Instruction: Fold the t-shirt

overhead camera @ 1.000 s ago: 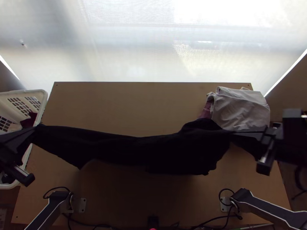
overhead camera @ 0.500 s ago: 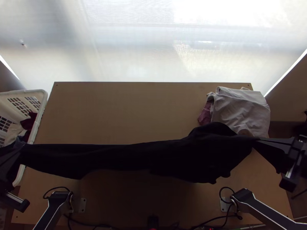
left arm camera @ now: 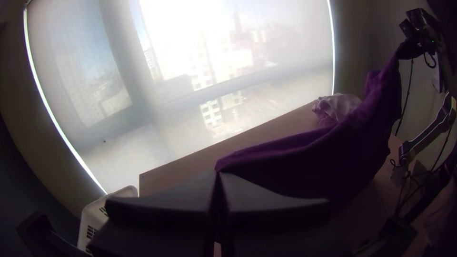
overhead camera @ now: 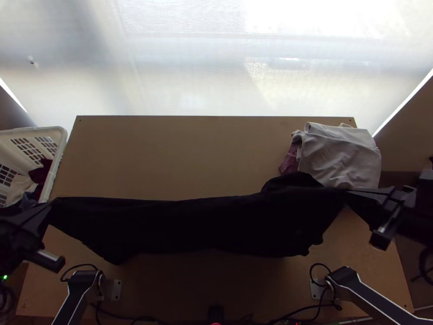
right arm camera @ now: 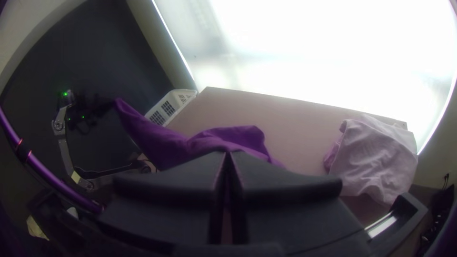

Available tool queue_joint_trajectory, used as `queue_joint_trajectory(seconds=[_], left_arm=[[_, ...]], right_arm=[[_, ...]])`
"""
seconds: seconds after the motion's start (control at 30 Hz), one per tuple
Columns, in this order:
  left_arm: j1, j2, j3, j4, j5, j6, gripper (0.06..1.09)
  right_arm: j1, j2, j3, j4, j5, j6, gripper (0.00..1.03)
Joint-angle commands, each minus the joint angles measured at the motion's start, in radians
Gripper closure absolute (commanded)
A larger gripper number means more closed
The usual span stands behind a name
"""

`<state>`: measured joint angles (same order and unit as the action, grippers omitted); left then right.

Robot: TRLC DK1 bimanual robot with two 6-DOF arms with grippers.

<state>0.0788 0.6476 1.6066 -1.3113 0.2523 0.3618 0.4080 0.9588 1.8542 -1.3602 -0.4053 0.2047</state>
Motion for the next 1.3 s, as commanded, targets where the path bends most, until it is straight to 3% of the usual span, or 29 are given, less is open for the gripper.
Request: queue_joint_trajectory(seconds=[0.0, 0.27, 0.6, 0.87, 1.27], left_arm=[[0.004, 0.001, -0.197, 0.167, -0.007, 0.037, 1.05], [0.115, 0.115, -0.327, 0.435, -0.002, 0.128, 1.05], [0.196, 0.374, -0.364, 0.71, 0.03, 0.108, 1.05], [0.171, 0.575, -0.381, 0.939, 0.022, 0.091, 1.05], [0.105, 0.839, -0.333, 1.149, -0.059, 0.088, 1.05]], right_arm=[[-0.006, 0.034, -0.133, 0.127, 0.002, -0.019, 1.0], [-0.074, 0.121, -0.309, 0.305, 0.0, -0.103, 1.0], [-0.199, 0.327, -0.397, 0.526, -0.001, -0.142, 1.0], [-0.236, 0.488, -0.394, 0.679, -0.001, -0.139, 1.0], [-0.284, 0.713, -0.3, 0.811, 0.033, -0.142, 1.0]])
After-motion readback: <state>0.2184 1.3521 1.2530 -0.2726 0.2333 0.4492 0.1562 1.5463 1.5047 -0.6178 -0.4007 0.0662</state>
